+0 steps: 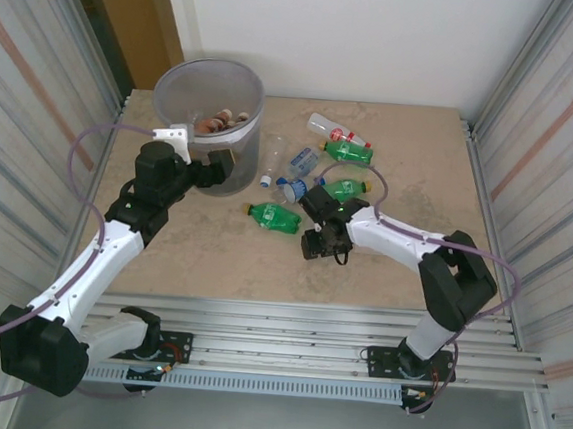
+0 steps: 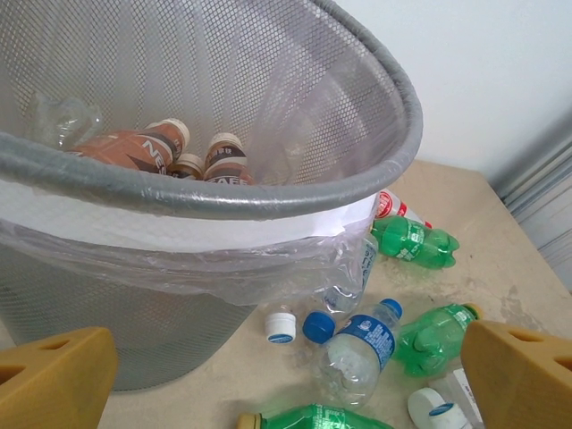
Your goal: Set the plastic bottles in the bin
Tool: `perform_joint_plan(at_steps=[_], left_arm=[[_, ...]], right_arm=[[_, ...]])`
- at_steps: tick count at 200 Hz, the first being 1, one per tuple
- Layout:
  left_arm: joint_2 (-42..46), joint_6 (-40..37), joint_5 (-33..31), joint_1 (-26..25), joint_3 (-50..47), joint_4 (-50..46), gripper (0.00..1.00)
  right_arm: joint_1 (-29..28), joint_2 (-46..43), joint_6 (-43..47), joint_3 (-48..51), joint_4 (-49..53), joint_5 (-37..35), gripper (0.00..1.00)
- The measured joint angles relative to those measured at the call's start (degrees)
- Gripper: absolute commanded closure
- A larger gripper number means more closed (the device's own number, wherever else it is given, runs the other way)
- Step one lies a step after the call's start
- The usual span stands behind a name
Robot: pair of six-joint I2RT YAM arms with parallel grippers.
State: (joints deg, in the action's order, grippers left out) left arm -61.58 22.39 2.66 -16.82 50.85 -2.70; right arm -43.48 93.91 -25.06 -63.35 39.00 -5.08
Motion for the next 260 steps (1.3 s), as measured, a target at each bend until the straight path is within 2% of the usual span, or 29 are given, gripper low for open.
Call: perform_joint_plan(at_steps=[46, 105, 137, 188, 260], left_arm=[[-0.02, 1.68, 4.42, 0.00, 0.59, -0.11, 0.01], [-1.97, 3.67, 15.56, -0.85, 6.62, -0.02, 0.04], [-4.57, 4.15, 21.53, -4.15, 10.14, 0.00, 0.09], [-9.90, 4.48, 27.82, -8.35, 14.73, 0.96, 0.25], [-15.78, 5.11, 32.33, -10.27, 17.25, 3.23, 0.41]], right_arm=[[-0.57, -9.90, 0.46, 0.02, -2.12, -2.21, 0.61], [-1.53, -21.57, 4.39, 5.64, -15.96, -2.89, 0.62], [-2.71, -22.08, 7.63, 7.04, -23.93, -3.08, 0.62], [-4.57, -21.38, 11.13, 7.13, -33.38, -2.84, 0.62], [-6.82, -17.86, 14.95, 5.33, -36.02, -2.84, 0.62]])
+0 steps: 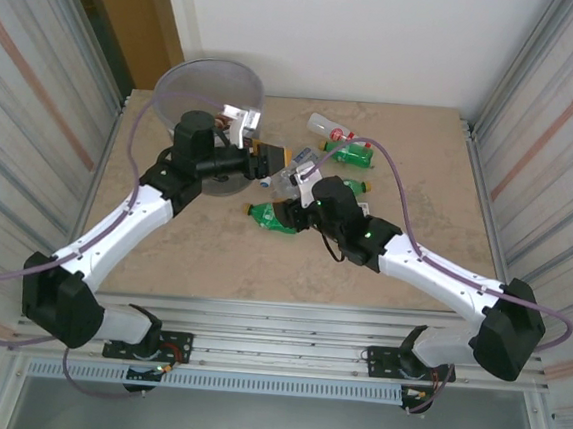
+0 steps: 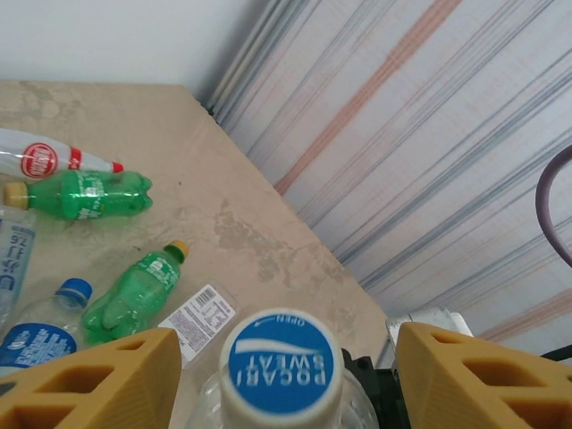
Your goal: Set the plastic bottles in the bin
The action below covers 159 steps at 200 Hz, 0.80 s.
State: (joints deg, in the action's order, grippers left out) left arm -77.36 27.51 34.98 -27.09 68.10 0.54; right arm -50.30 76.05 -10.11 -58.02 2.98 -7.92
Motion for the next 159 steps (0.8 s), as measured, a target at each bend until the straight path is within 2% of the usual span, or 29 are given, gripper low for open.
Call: perform_joint_plan(at_steps=[36, 82, 100, 131, 159], left_arm=[[-1.05, 0.28, 0.61, -0.09, 0.39, 0.20, 0.52], [-1.09, -0.37, 0.39, 0.02, 1.05, 0.83, 0.83], [-1.09, -0.48, 0.37, 0.02, 1.11, 1.05, 0.90], [-1.09, -0.33, -0.63, -0.04, 1.11, 1.42, 0.99], [-1.09, 0.04, -4.46, -0.02, 1.68, 1.51, 1.00]], right_arm=[[0.02, 0.15, 0.37, -0.66, -1.03, -0.24, 0.62], [0.00, 0.96, 0.76, -1.25, -1.01, -1.62, 0.60], [0.02, 1.07, 0.76, -1.38, -1.05, -2.03, 0.50], [0.00, 1.11, 0.72, -1.44, -1.22, -2.84, 0.27], [-0.04, 0.70, 0.57, -1.42, -1.33, -5.18, 0.11]])
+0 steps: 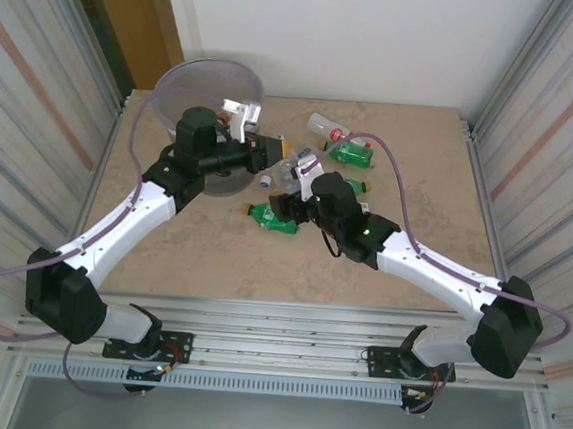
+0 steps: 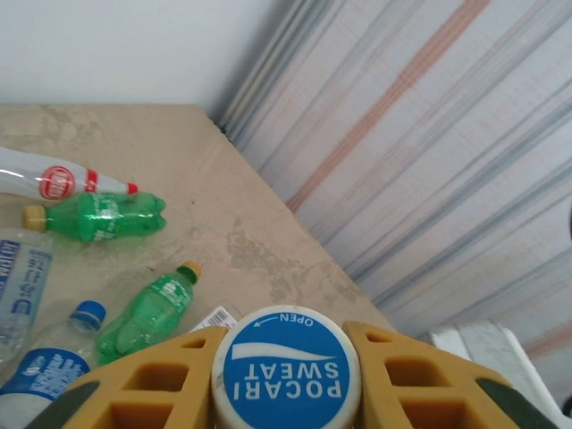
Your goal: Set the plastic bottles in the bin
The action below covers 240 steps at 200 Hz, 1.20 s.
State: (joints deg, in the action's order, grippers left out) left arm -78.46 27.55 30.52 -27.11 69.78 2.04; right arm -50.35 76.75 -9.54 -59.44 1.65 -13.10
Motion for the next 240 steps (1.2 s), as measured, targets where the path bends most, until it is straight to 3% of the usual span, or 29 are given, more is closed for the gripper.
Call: perform_joint_plan(at_steps=[7, 81, 141, 240], left_arm=[[0.00, 0.26, -1.25, 0.04, 0.31, 0.15, 1.00], [0.00, 7.54, -13.27, 7.15, 0.92, 12.90, 1.00], [-2.12, 11.72, -22.18, 13.79, -0.28, 27.04, 1.00], [-6.10, 4.13, -35.76, 14.40, -1.36, 34.05, 0.96]], right_arm=[[0.00, -0.46, -0.09, 0.04, 0.02, -0.66, 0.00], [1.22, -11.91, -2.97, 4.79, 0.70, -6.43, 0.02], [2.49, -15.63, -5.44, 7.43, 3.61, -7.08, 0.02], [2.91, -15.65, -6.54, 8.04, 4.90, -6.75, 0.02]])
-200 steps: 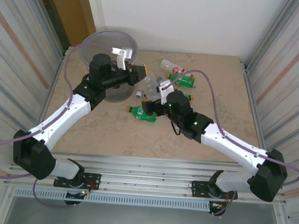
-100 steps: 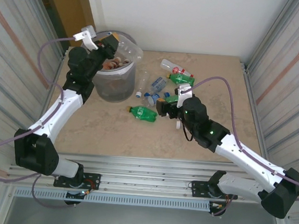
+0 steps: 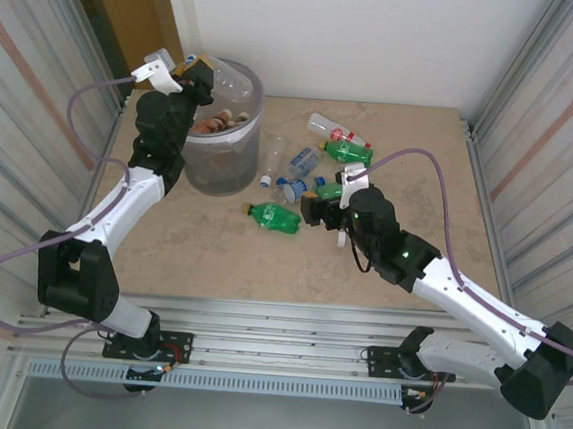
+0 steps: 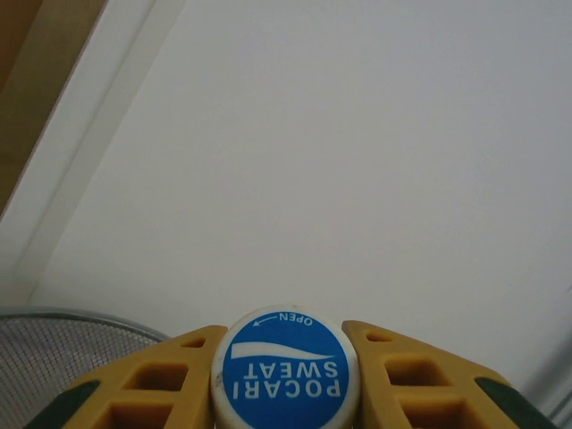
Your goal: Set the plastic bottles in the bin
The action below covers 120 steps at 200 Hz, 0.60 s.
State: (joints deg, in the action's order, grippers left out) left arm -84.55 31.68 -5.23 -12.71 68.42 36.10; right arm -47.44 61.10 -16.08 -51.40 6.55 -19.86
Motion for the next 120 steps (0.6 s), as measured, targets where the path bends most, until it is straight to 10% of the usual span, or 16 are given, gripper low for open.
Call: perform_joint_plan(at_steps=[120], left_arm=[[-10.12, -1.73, -2.60, 0.02, -2.40, 7.15, 0.90]], right_arm=[[1.09, 1.88, -0.24, 0.00, 0.13, 1.60, 0.02]])
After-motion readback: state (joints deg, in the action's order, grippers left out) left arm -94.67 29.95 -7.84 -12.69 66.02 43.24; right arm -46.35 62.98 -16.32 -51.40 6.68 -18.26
